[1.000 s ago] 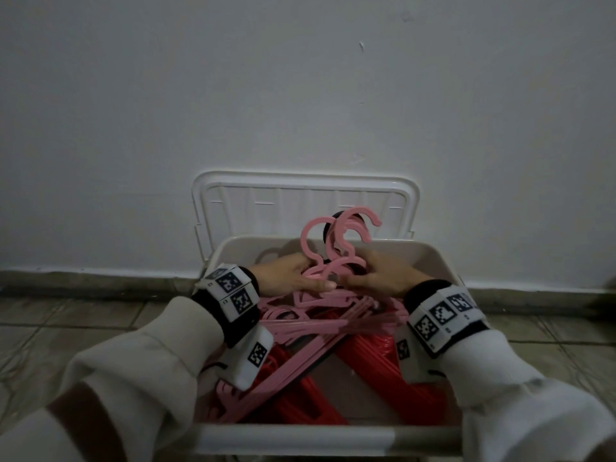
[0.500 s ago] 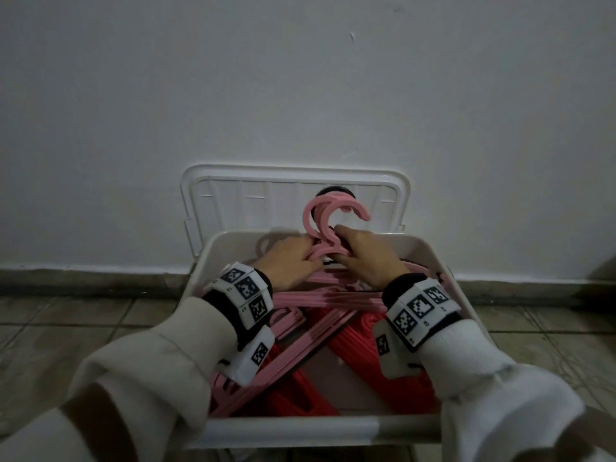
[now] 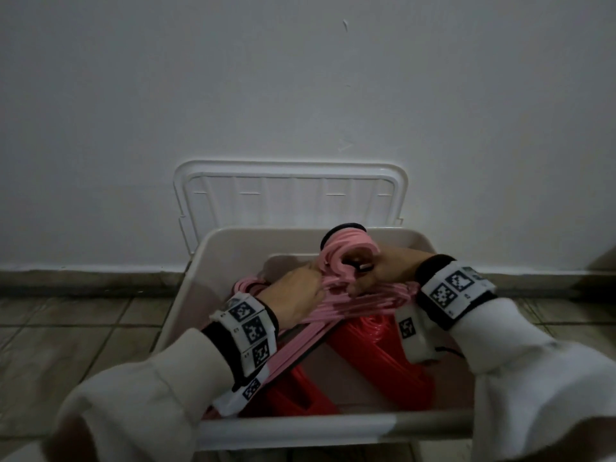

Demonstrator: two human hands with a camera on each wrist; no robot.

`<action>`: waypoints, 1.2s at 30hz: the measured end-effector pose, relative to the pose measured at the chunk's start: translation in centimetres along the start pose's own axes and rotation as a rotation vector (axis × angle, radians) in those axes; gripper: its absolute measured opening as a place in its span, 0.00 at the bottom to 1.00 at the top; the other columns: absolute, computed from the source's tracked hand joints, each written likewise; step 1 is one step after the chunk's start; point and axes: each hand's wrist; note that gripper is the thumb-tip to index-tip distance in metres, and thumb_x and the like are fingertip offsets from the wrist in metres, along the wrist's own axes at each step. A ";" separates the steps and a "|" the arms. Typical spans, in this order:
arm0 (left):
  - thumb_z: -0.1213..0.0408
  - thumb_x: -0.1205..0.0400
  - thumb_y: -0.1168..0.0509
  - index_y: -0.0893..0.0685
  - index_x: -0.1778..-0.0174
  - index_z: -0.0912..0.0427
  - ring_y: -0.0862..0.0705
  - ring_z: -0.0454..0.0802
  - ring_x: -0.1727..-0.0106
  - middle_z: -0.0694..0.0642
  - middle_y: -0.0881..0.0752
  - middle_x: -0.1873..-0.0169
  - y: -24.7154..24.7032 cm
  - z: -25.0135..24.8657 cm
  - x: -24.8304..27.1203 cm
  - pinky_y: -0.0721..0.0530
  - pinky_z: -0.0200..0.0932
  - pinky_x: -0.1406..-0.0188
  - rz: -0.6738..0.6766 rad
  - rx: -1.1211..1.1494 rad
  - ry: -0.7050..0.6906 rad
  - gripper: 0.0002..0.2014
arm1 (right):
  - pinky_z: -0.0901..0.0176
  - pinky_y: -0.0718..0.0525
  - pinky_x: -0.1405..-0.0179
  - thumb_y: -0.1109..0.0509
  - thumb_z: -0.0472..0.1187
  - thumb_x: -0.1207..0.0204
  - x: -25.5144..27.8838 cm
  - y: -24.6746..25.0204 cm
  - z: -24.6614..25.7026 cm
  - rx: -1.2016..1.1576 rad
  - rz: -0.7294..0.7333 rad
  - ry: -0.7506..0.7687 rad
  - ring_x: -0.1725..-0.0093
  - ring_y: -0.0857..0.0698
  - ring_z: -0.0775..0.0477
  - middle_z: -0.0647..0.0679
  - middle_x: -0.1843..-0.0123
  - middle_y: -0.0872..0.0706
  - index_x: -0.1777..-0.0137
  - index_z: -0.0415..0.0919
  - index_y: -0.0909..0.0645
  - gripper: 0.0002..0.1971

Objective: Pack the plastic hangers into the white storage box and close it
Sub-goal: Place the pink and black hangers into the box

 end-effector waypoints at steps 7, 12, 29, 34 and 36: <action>0.70 0.15 0.46 0.25 0.52 0.69 0.20 0.61 0.54 0.62 0.24 0.58 0.0 0.8 0.1 0.32 0.40 0.58 0.038 0.053 -0.083 0.07 | 0.81 0.30 0.44 0.22 0.36 0.32 -0.3 1.0 0.0 0.040 0.096 0.082 0.39 0.23 0.55 0.54 0.40 0.19 0.33 0.40 0.23 0.27; 0.56 0.27 0.27 0.23 0.41 0.67 0.18 0.52 0.54 0.56 0.16 0.56 -0.1 3.0 -0.7 0.22 0.38 0.52 0.143 0.315 -0.017 0.25 | 0.59 0.22 0.38 0.16 0.40 0.40 -1.8 0.8 0.2 0.160 0.046 0.198 0.42 0.17 0.48 0.47 0.41 0.13 0.39 0.37 0.17 0.28; 0.58 0.28 0.24 0.36 0.77 0.57 0.37 0.45 0.77 0.53 0.35 0.79 -1.5 -1.1 -2.7 0.37 0.36 0.77 0.442 0.032 -0.193 0.25 | 0.51 0.28 0.36 0.39 0.37 0.22 2.0 -1.7 -3.0 0.794 0.006 0.516 0.32 0.21 0.46 0.49 0.31 0.19 0.32 0.47 0.23 0.18; 0.56 0.27 0.25 0.19 0.59 0.69 0.28 0.49 0.64 0.50 0.30 0.74 -2.4 -2.1 -3.1 0.34 0.40 0.67 0.414 -0.056 -0.198 0.18 | 0.49 0.26 0.34 0.37 0.24 0.30 3.0 -1.0 -4.1 0.476 -0.056 0.400 0.33 0.23 0.47 0.46 0.33 0.19 0.34 0.42 0.22 0.25; 0.55 0.26 0.27 0.18 0.53 0.71 0.28 0.51 0.61 0.52 0.28 0.70 -3.1 -2.4 -2.8 0.35 0.40 0.63 0.432 -0.122 -0.223 0.20 | 0.53 0.25 0.36 0.38 0.20 0.32 3.1 0.3 -4.7 0.364 -0.168 0.323 0.37 0.21 0.46 0.45 0.38 0.17 0.37 0.41 0.19 0.26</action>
Point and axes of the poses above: each hand's wrist, its own x-axis away from the middle knuckle, its own y-axis out of the back of the hand, z = x × y
